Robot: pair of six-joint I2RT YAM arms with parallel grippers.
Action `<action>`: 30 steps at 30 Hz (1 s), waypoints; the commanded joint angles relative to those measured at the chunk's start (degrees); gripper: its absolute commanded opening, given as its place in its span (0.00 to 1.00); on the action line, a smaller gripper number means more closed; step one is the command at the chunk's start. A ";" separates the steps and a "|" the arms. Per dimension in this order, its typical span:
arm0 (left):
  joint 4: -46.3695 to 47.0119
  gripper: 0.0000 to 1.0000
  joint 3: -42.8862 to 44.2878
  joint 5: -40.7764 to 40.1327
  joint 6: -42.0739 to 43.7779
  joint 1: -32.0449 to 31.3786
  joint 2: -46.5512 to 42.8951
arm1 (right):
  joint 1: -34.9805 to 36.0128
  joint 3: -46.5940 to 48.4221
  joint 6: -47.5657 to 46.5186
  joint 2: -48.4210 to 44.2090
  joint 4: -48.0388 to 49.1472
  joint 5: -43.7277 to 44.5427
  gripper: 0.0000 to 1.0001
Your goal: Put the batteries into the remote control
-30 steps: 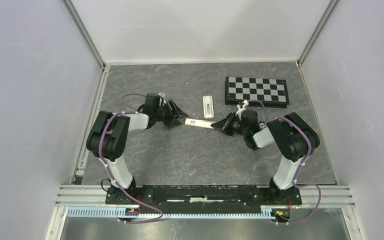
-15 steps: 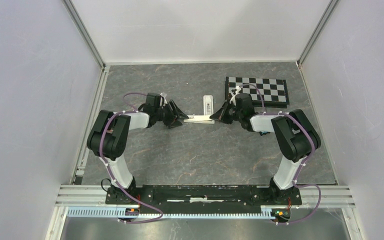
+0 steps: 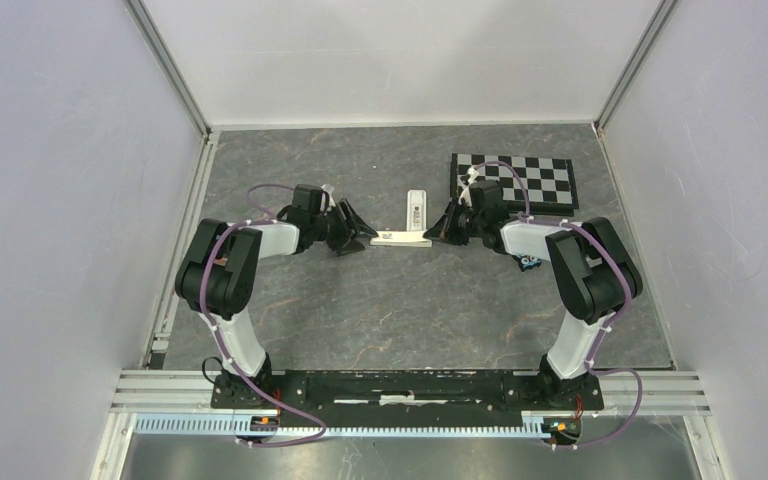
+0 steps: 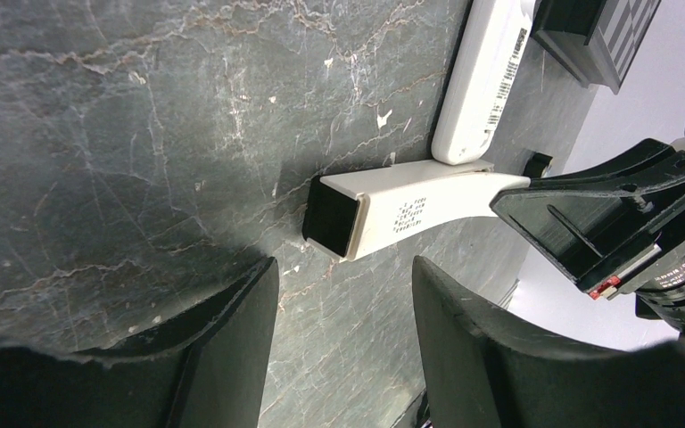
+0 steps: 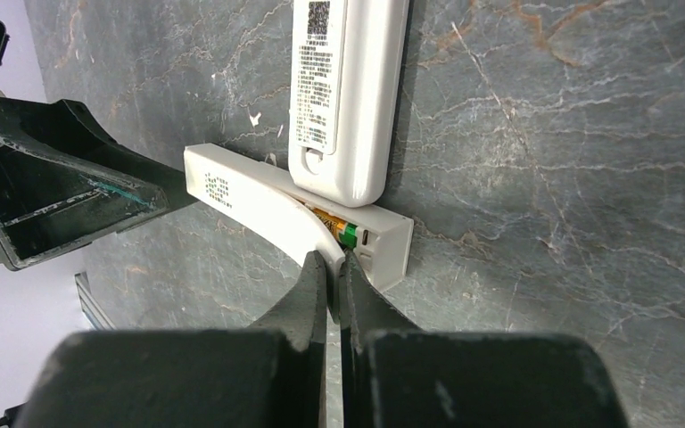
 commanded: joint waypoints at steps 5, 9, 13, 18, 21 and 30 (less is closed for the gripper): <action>-3.36 0.64 5.27 -3.68 5.17 -0.26 2.58 | -0.80 2.73 -8.71 2.77 -9.74 8.30 0.00; -9.13 0.63 8.66 -6.66 8.56 -1.50 4.08 | -0.91 2.62 -9.75 2.67 -11.39 8.82 0.00; -14.77 0.63 10.75 -7.88 12.15 -2.92 5.09 | -0.89 2.39 -9.79 2.50 -11.48 8.82 0.00; -16.32 0.59 10.45 -8.41 13.41 -3.29 6.05 | -0.94 2.26 -9.78 2.53 -11.30 8.57 0.00; -17.07 0.52 10.76 -9.34 13.44 -3.58 6.75 | -0.98 2.27 -9.78 2.67 -11.30 8.40 0.00; -25.52 0.49 13.49 -15.08 15.58 -5.25 9.70 | -1.46 1.73 -10.13 1.76 -12.20 9.18 0.00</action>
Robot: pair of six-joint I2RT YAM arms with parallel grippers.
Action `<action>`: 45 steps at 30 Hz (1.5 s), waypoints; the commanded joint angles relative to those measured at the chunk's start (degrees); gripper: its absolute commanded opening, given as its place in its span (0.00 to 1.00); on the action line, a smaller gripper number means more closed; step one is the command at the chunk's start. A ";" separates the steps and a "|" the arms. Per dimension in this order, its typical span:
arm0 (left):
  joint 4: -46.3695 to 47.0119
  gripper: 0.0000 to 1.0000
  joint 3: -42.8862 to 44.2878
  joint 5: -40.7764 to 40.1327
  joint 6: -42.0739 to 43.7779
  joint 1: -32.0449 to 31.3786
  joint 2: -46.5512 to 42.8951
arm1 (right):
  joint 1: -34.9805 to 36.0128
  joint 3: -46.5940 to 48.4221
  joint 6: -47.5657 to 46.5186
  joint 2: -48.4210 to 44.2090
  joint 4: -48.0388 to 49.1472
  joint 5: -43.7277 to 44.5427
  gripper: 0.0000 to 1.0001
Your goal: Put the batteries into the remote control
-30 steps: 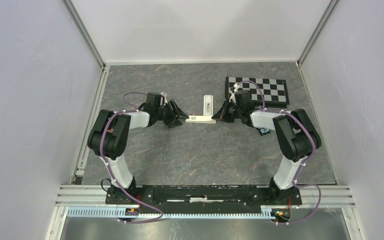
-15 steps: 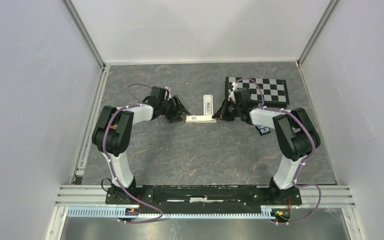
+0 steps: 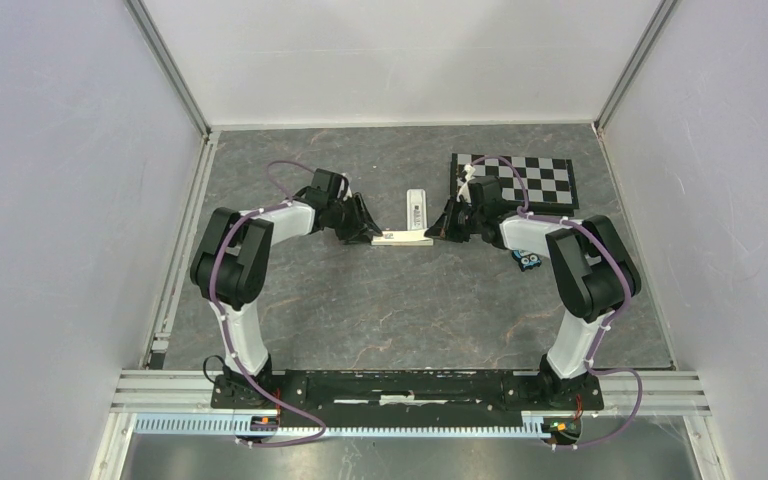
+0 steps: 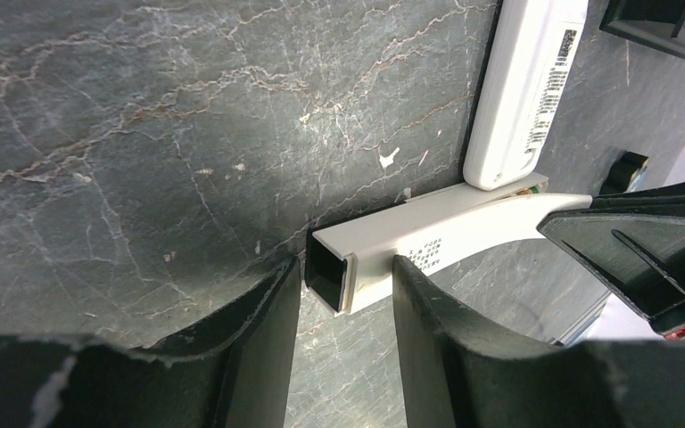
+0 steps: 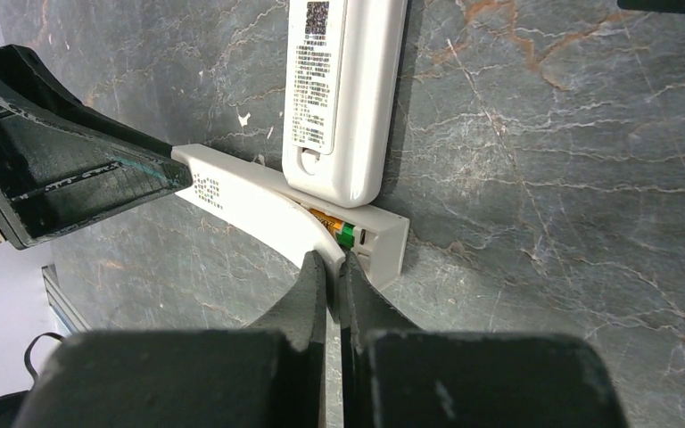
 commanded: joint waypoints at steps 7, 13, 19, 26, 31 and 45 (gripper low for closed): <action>-15.60 0.48 1.92 -12.34 8.77 -1.94 4.47 | -2.14 -0.15 -5.49 -2.40 -10.91 8.61 0.32; -16.29 0.48 2.28 -12.72 9.31 -1.96 5.22 | -3.44 -2.25 -6.49 -6.51 -12.15 10.49 0.42; -16.29 0.48 2.55 -12.34 9.77 -1.94 5.51 | -3.43 -3.26 -7.96 -6.84 -6.40 5.98 0.58; -16.24 0.47 2.65 -11.49 9.83 -1.97 5.57 | -2.13 -1.44 -8.28 -5.95 -2.31 2.68 0.57; -16.24 0.46 2.72 -11.33 9.91 -1.99 5.66 | 0.27 0.91 -9.47 -3.02 -2.53 4.43 0.47; -15.59 0.45 2.37 -10.72 9.59 -1.97 5.83 | 2.45 3.41 -9.78 0.39 -10.04 15.58 0.38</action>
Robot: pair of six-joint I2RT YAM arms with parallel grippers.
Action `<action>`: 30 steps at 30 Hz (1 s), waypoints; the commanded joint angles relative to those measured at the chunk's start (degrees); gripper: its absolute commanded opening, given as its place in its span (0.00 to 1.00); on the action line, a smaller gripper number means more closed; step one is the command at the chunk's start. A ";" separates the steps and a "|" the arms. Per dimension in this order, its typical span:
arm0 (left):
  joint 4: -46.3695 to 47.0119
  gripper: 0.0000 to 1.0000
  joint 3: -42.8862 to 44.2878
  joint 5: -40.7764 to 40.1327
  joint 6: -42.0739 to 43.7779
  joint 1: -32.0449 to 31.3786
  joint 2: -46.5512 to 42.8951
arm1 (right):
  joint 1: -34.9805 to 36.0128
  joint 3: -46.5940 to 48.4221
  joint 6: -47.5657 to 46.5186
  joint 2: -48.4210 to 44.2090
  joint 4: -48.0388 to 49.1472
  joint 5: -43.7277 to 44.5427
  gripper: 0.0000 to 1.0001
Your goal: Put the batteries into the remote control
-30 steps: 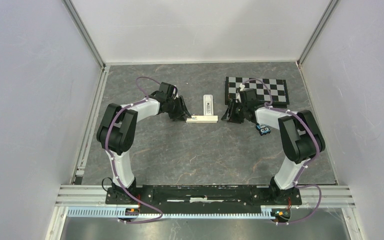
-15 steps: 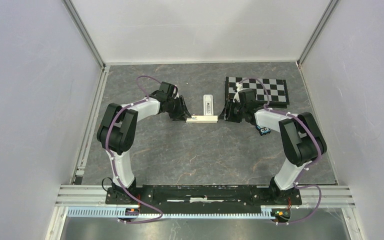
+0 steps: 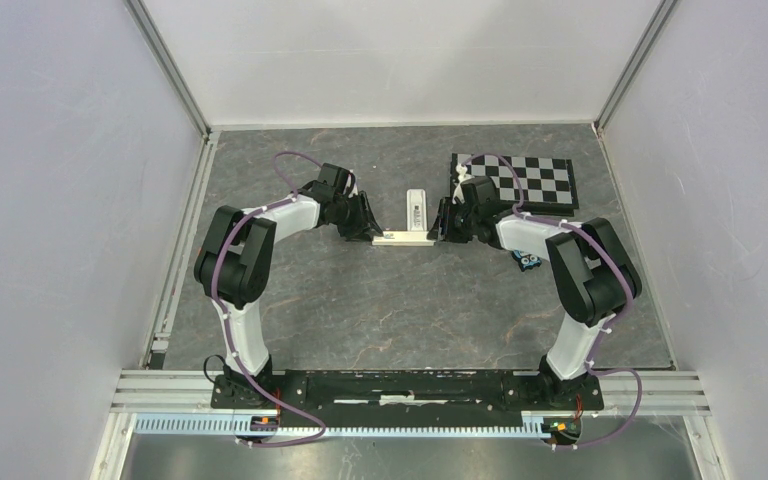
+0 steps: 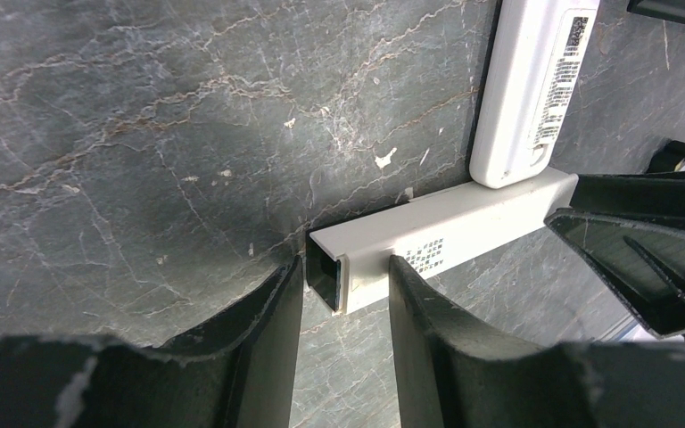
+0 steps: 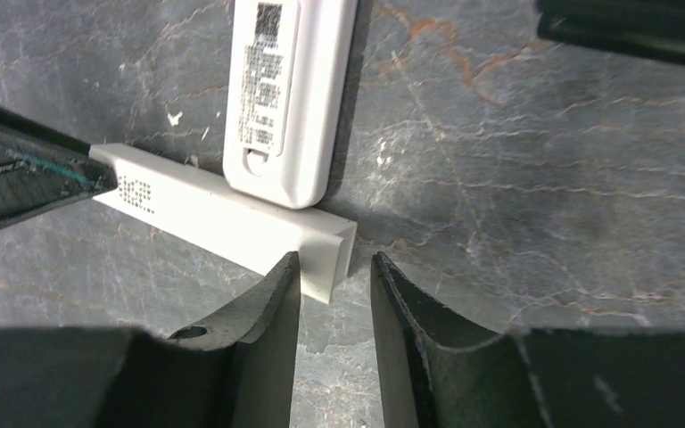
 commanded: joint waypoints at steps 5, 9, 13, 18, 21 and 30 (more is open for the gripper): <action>-7.76 0.43 -2.89 -6.48 4.49 -0.28 4.57 | 0.70 1.55 -2.81 1.74 -7.20 9.85 0.27; -7.29 0.41 -2.98 -5.43 3.71 -0.32 4.51 | 1.36 0.28 -3.02 1.04 -7.14 8.00 0.22; -7.10 0.39 -2.98 -4.47 3.39 -0.28 4.65 | 2.03 -0.79 -1.75 0.45 -7.26 5.89 0.21; -6.90 0.38 -3.59 -3.62 2.84 -0.29 4.50 | 2.68 -1.77 1.45 -0.36 -7.39 5.26 0.20; -5.33 0.36 -4.72 -1.99 1.74 -0.28 4.55 | 3.54 -1.41 2.89 -0.45 -7.31 5.87 0.17; -3.68 0.27 -5.22 1.71 0.75 -0.31 4.25 | 5.61 -2.44 7.37 1.16 -5.37 4.15 0.07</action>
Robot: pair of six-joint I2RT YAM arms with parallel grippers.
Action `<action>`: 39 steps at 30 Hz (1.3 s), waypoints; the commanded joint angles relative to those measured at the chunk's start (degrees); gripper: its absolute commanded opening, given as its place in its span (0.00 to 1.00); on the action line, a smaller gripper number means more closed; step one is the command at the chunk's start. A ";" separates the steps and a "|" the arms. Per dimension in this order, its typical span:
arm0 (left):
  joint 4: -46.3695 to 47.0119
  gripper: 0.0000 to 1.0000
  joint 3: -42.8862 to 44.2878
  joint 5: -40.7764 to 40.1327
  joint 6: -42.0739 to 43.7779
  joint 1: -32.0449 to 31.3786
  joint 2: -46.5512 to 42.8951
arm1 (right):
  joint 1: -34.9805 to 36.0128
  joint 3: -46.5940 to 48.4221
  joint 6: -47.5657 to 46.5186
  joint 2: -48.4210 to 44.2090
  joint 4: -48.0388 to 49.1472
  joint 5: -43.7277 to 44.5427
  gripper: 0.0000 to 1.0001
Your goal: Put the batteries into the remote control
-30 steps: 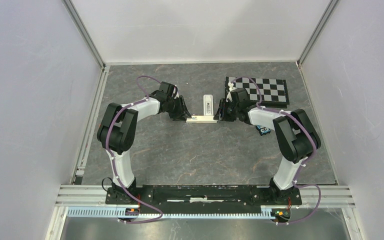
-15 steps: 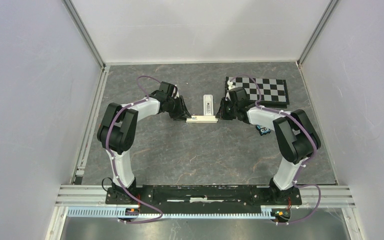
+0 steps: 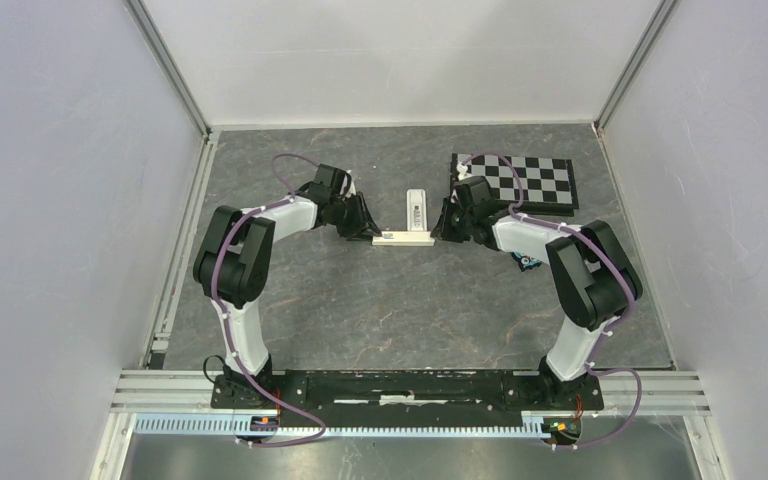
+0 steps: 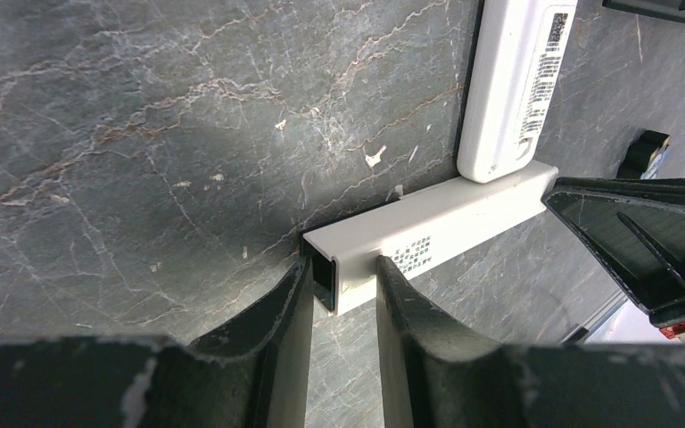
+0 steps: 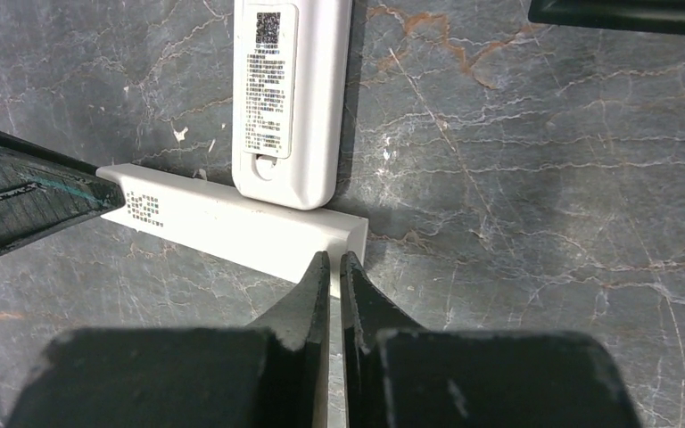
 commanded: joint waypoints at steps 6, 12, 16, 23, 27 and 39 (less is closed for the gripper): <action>-2.46 0.17 -5.34 3.70 -2.30 -1.13 4.10 | 4.97 -5.13 7.59 4.32 0.46 -7.44 0.04; 2.63 0.04 -6.86 9.79 -6.28 -1.11 5.28 | 8.74 -4.80 9.84 5.52 2.49 -8.61 0.03; -2.12 0.07 -4.80 4.53 -2.97 -0.89 3.22 | 9.24 -2.42 7.60 4.03 -1.96 -2.70 0.05; -10.81 0.50 1.59 -7.03 4.54 2.46 -4.79 | 3.18 3.34 -2.90 -4.77 -7.12 14.09 0.40; -14.81 0.98 4.19 -10.26 7.80 4.43 -9.28 | -0.18 8.76 -8.48 -8.75 -11.94 17.16 0.55; -22.16 1.00 0.97 -18.82 10.96 7.36 -38.67 | -4.82 -1.96 -12.96 -42.91 -20.39 36.10 0.98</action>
